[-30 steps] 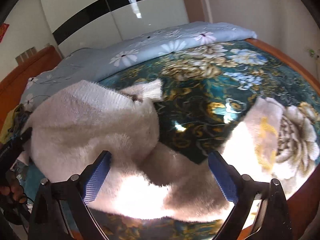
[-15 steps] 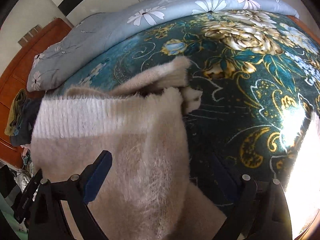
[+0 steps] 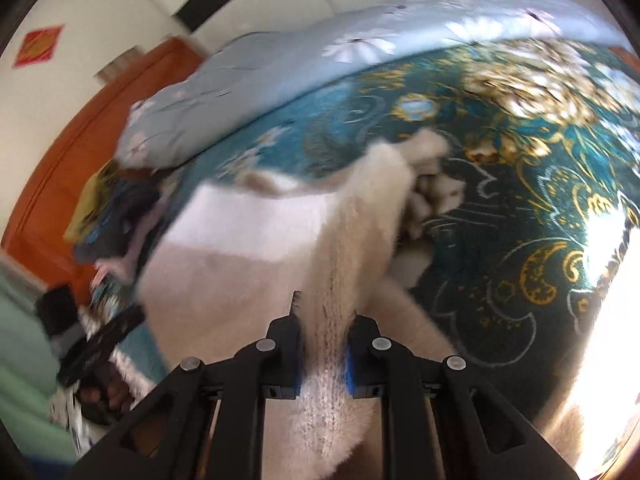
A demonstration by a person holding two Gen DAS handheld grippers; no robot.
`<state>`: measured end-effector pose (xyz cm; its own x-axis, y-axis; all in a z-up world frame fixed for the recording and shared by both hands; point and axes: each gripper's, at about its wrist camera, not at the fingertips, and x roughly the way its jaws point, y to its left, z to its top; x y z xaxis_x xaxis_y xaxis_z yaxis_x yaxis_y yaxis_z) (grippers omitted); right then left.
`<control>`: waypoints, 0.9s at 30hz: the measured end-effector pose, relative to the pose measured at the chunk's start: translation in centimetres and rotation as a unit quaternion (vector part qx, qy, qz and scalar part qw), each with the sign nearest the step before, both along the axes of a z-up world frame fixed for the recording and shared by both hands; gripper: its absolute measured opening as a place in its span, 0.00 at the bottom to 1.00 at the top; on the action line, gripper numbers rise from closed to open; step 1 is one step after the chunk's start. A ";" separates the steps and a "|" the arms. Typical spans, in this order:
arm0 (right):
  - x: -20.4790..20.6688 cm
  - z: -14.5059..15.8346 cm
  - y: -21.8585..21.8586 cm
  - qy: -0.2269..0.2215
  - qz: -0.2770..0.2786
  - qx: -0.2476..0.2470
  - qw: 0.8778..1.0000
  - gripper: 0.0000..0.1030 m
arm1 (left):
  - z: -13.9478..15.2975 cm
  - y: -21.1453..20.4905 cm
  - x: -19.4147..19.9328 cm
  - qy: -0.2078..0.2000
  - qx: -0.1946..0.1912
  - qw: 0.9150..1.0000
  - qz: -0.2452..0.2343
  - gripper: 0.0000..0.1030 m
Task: Fold clothes
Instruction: 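Lift the sweater with both grippers and shake it out above the bed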
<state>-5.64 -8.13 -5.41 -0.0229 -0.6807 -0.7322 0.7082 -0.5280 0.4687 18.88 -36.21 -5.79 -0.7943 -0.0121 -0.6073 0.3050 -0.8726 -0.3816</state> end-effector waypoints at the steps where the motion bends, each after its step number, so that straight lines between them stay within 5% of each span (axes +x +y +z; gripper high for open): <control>1: 0.9 0.2 0.0 0.005 0.022 -0.001 1.000 0.15 | 0.3 -0.2 -0.3 0.004 0.002 1.000 0.000 0.50; 4: 2.9 0.2 0.3 0.011 0.067 0.002 0.998 0.15 | 1.2 -0.8 -1.3 0.016 0.010 1.000 0.000 0.57; 9: 2.1 0.2 2.2 0.010 0.024 0.003 1.000 0.20 | 0.7 -2.6 -5.8 -0.018 0.020 1.000 0.001 0.57; 14: -0.2 1.0 6.0 0.016 -0.038 -0.025 0.999 0.42 | -3.0 -5.3 -10.6 -0.095 0.064 0.993 0.001 0.57; 17: -1.7 0.6 7.2 0.031 -0.074 0.016 0.997 0.44 | -6.0 -6.8 -13.0 -0.150 0.090 0.985 0.006 0.57; 27: -2.0 -4.9 3.9 -0.023 -0.025 0.080 0.996 0.57 | -8.0 -7.6 -16.2 -0.176 0.147 0.973 -0.034 0.59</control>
